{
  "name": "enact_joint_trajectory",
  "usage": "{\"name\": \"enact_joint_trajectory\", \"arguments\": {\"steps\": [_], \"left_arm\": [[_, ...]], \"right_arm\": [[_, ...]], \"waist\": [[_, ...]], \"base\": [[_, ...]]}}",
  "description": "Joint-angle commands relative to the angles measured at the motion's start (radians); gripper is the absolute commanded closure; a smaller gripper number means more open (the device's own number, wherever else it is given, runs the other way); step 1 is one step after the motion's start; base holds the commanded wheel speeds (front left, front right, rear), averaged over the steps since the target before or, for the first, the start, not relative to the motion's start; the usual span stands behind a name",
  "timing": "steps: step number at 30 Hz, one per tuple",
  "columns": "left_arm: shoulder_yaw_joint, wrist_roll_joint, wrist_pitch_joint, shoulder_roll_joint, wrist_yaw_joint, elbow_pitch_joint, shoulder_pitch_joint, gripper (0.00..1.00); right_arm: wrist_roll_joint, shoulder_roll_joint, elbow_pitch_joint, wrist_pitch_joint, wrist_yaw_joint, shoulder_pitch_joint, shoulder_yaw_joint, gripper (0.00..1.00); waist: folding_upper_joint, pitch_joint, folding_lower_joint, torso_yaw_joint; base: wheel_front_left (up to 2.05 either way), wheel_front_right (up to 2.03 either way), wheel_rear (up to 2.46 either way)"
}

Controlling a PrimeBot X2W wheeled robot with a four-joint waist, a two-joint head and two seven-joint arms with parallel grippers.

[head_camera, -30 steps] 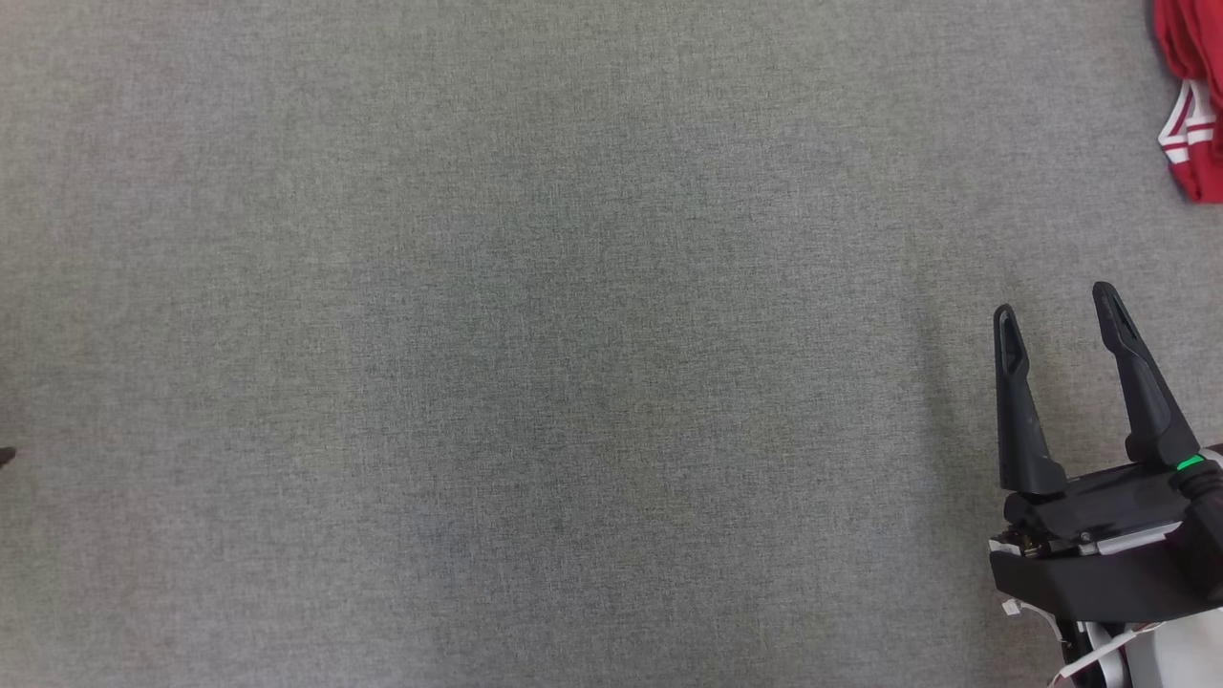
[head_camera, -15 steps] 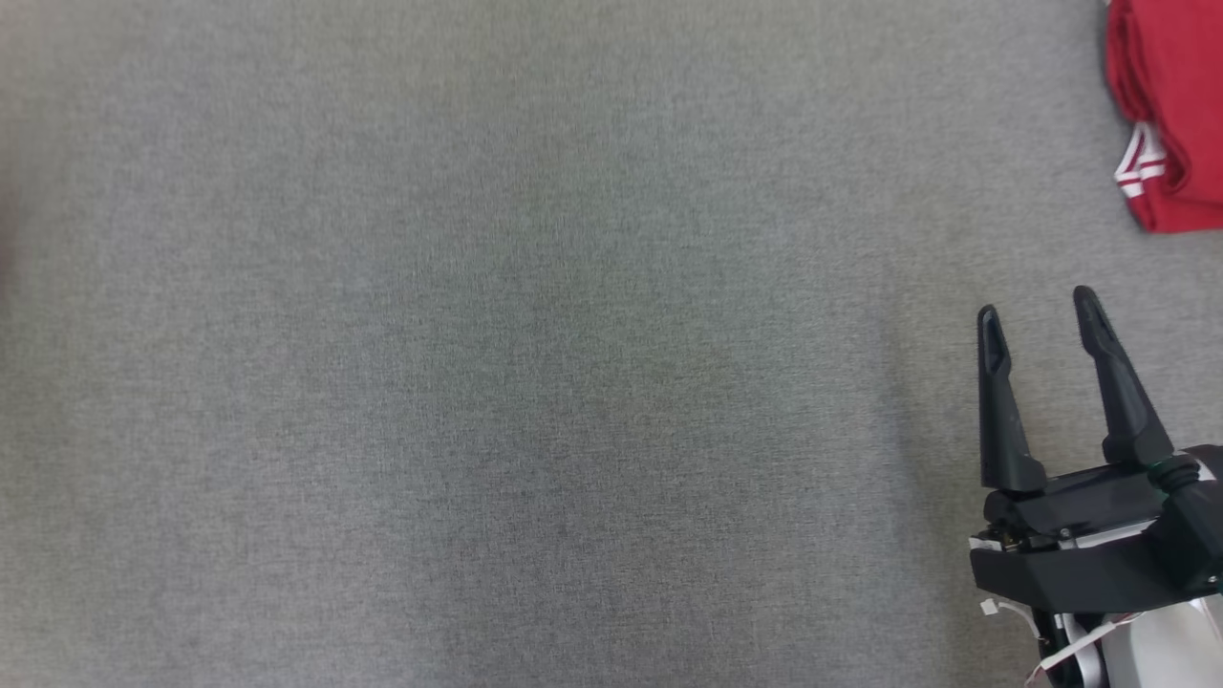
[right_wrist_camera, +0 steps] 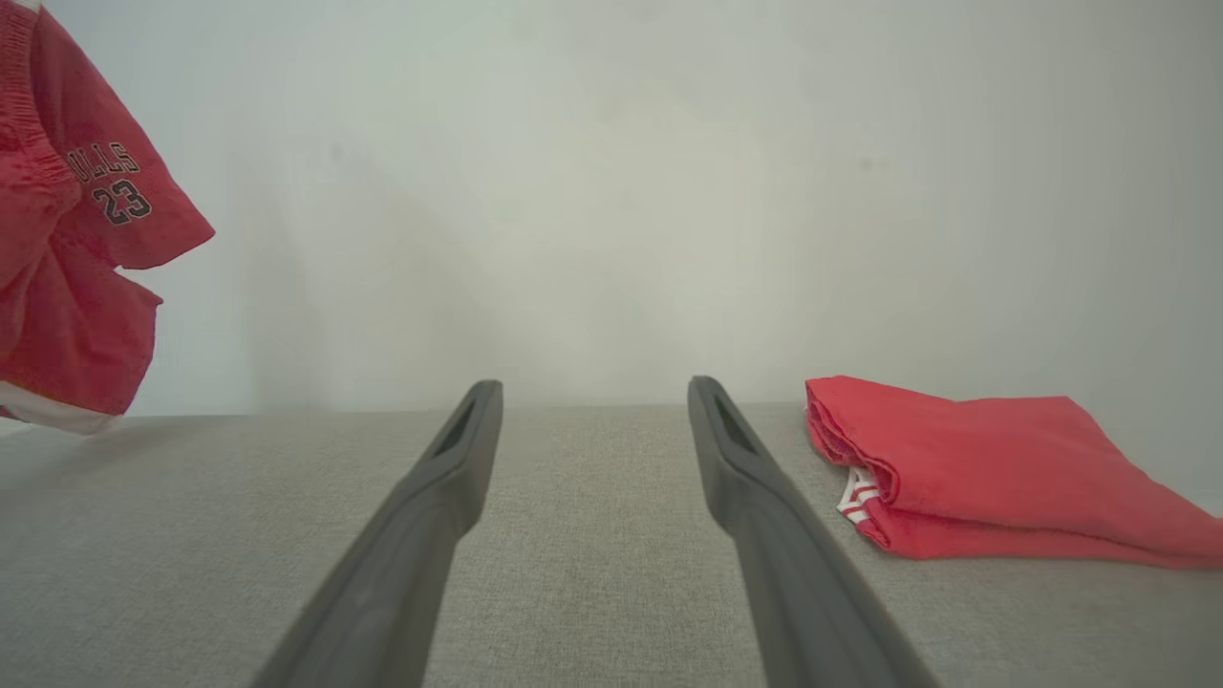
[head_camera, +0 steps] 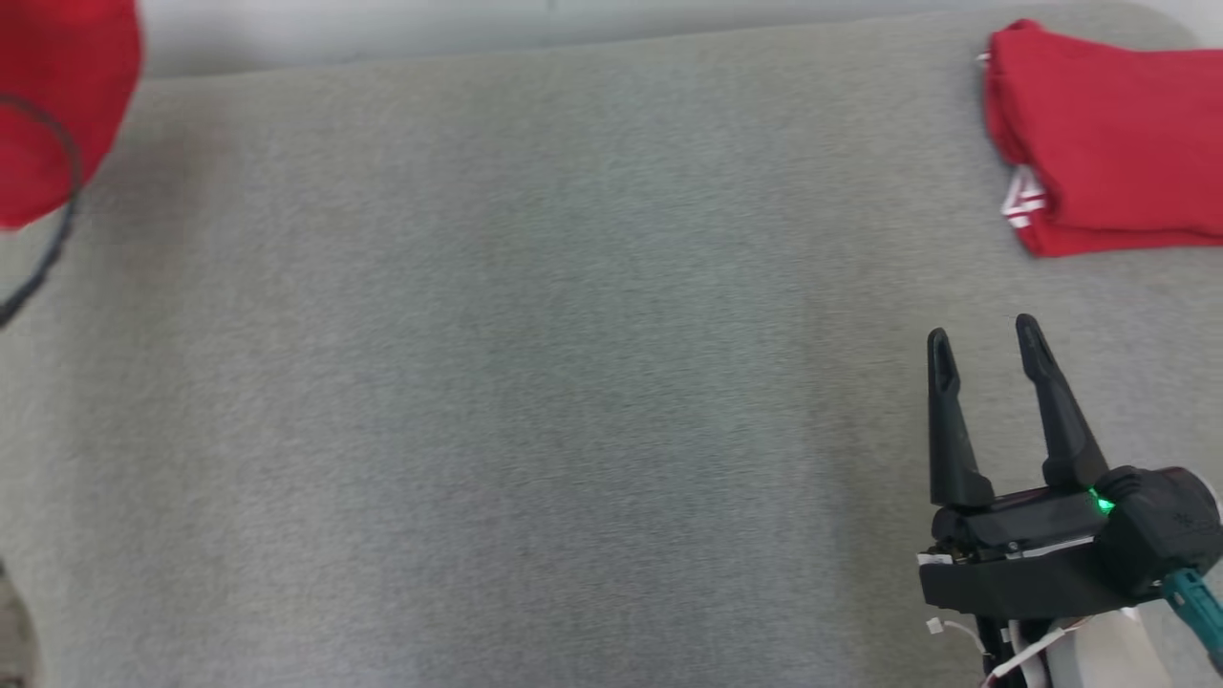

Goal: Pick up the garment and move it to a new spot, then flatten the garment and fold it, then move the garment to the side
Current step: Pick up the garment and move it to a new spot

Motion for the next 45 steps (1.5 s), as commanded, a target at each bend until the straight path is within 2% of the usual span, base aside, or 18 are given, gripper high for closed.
{"name": "enact_joint_trajectory", "arguments": {"steps": [1,5,10,15,21,24,31,35,42,45], "left_arm": [[-0.029,-0.020,0.013,-0.017,-0.001,-0.045,-0.001,1.00],[-0.105,-0.048,0.051,-0.053,-0.001,-0.174,0.042,1.00],[-0.160,-0.080,0.090,-0.132,0.000,-0.339,0.121,1.00],[-0.211,-0.097,0.121,-0.213,0.028,-0.495,0.249,1.00],[-0.286,-0.100,0.144,-0.273,0.058,-0.627,0.398,1.00],[-0.328,-0.081,0.135,-0.284,0.081,-0.679,0.491,1.00],[-0.369,-0.074,0.073,-0.277,0.118,-0.604,0.706,1.00],[-0.373,-0.092,0.025,-0.281,0.109,-0.497,0.789,1.00],[-0.400,-0.068,-0.073,-0.289,0.086,-0.309,0.820,1.00],[-0.422,-0.051,-0.132,-0.294,0.076,-0.279,0.799,0.00]], "right_arm": [[0.006,0.014,0.007,-0.004,-0.003,0.002,0.000,0.00],[0.012,0.037,0.022,-0.004,-0.003,0.005,0.003,0.00],[0.021,0.057,0.038,-0.004,-0.003,0.014,0.006,0.00],[0.031,0.068,0.047,-0.004,-0.003,0.024,0.004,0.00],[0.035,0.072,0.052,-0.004,-0.003,0.034,-0.002,0.00],[0.036,0.074,0.053,-0.004,-0.003,0.038,-0.002,0.00],[0.041,0.076,0.070,-0.004,-0.003,0.025,0.008,0.00],[0.050,0.076,0.079,-0.004,-0.003,0.020,0.014,0.00],[0.042,0.076,0.098,-0.004,-0.003,0.018,0.020,0.00],[0.038,0.076,0.102,-0.004,-0.003,0.023,0.019,0.00]], "waist": [[0.0000,-0.036,0.0001,-0.047],[0.0000,-0.056,0.0001,-0.093],[0.0000,-0.079,0.0001,-0.150],[0.0000,-0.090,0.0001,-0.193],[0.0000,-0.093,0.0001,-0.211],[0.0000,-0.093,0.0001,-0.214],[0.0000,-0.085,0.0001,-0.210],[0.0000,-0.082,0.0001,-0.207],[0.0000,-0.097,0.0001,-0.188],[0.0000,-0.114,0.0001,-0.175]], "base": [[0.00,0.00,0.00],[0.00,0.00,0.00],[0.00,0.00,0.00],[0.00,0.00,0.00],[0.00,0.00,0.00],[0.00,0.00,0.00],[0.00,0.00,0.00],[0.00,0.00,0.00],[0.00,0.00,0.00],[0.00,0.00,0.00]]}}
